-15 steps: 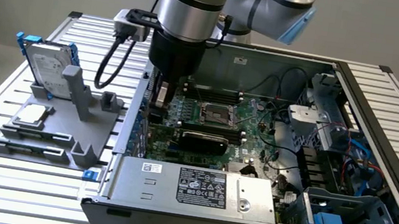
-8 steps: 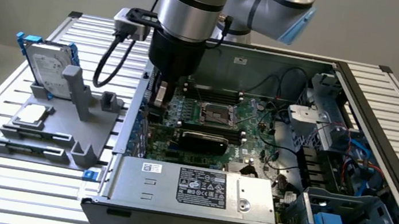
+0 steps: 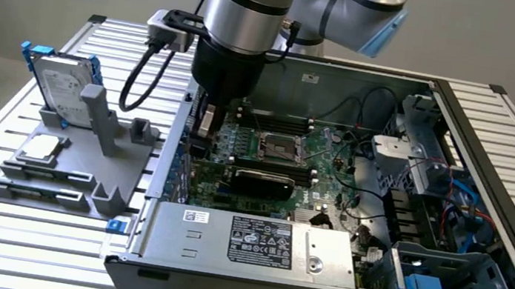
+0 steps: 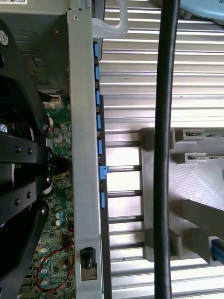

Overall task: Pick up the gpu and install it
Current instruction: 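Press down on the gpu until it lock into place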

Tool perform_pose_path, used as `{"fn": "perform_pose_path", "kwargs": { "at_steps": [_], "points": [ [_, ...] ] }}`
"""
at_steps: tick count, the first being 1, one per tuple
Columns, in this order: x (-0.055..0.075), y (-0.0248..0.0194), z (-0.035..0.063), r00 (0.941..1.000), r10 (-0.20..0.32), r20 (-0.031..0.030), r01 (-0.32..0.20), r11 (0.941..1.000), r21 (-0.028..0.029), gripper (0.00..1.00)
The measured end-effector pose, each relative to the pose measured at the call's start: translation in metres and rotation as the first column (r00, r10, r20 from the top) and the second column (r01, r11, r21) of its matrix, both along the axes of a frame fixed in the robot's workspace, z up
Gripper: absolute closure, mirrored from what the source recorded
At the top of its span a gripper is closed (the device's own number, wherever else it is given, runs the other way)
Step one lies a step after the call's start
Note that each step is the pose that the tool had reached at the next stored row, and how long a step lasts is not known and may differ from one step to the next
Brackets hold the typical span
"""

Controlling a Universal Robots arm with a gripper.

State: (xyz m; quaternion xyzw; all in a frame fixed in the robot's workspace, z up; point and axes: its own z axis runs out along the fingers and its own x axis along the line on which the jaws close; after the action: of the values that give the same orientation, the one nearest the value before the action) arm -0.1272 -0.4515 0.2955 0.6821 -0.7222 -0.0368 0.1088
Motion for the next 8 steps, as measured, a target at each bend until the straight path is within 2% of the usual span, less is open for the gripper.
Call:
{"fn": "perform_pose_path", "kwargs": {
  "at_steps": [8],
  "points": [
    [0.0003,0.0013,0.0001,1.0000,-0.002,-0.0021,0.002,1.0000,-0.0057,0.89]
  ]
}}
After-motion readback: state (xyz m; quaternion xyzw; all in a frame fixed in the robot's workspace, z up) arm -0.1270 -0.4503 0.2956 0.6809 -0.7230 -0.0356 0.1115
